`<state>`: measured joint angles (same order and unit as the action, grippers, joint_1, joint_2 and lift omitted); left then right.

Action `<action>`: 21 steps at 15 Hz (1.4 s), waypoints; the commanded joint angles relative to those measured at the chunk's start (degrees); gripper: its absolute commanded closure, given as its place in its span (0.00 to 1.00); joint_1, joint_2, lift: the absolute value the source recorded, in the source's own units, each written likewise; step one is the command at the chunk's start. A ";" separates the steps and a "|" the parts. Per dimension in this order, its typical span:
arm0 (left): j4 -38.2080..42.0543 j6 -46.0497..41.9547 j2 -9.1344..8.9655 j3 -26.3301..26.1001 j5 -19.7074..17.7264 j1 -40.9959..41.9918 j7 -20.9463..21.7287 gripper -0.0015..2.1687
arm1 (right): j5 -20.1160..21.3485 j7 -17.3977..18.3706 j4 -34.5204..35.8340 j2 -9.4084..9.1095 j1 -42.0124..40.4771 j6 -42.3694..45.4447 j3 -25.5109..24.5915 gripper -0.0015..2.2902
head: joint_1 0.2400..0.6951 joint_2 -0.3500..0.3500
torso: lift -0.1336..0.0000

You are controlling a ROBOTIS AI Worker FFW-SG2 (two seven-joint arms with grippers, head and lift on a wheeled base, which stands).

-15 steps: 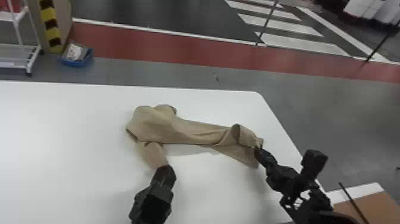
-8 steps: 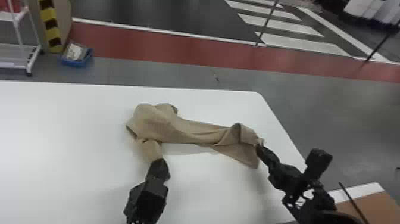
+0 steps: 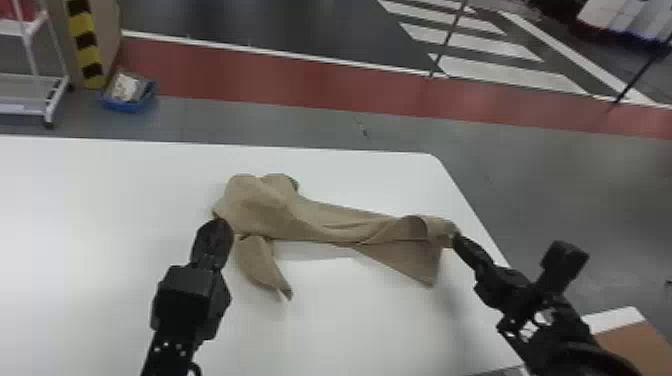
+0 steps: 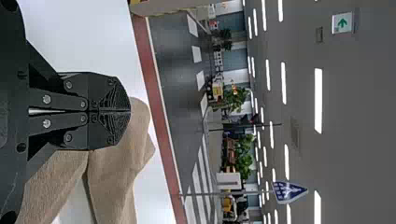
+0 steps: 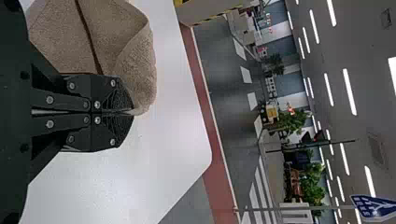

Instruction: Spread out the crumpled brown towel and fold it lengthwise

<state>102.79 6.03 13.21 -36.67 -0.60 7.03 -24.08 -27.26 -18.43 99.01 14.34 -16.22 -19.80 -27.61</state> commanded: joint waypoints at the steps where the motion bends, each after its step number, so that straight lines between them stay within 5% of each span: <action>1: 2.15 3.42 0.50 2.40 -0.89 1.58 0.44 0.68 | -0.25 -0.20 0.05 0.07 0.22 -0.55 -0.08 0.65 | 1.00 0.00 | 0.08; 3: 1.89 3.42 0.33 0.99 -0.72 1.93 0.88 0.40 | 0.27 -0.20 -0.04 -0.19 0.39 -0.55 0.89 0.65 | 1.00 0.00 | 0.08; 5: 1.45 4.12 -0.46 -1.47 -2.21 2.37 -0.61 0.28 | 0.89 -0.20 -0.04 -0.37 0.48 -0.55 1.42 0.65 | 1.00 0.00 | 0.08; 9: 1.71 5.88 -1.61 -7.97 -4.06 2.02 -7.82 0.28 | 1.50 -0.20 -0.22 -0.45 0.31 -0.55 1.51 0.65 | 1.00 0.00 | 0.08; 21: -4.26 7.82 -4.77 -14.65 -8.80 -0.88 -8.26 0.28 | 2.03 -0.20 0.13 -0.63 -0.66 -0.55 2.03 0.65 | 1.00 0.00 | 0.08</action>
<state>99.66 13.84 8.92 -50.96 -9.31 6.61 -32.34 -25.22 -18.63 99.04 13.68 -16.87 -20.33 -25.57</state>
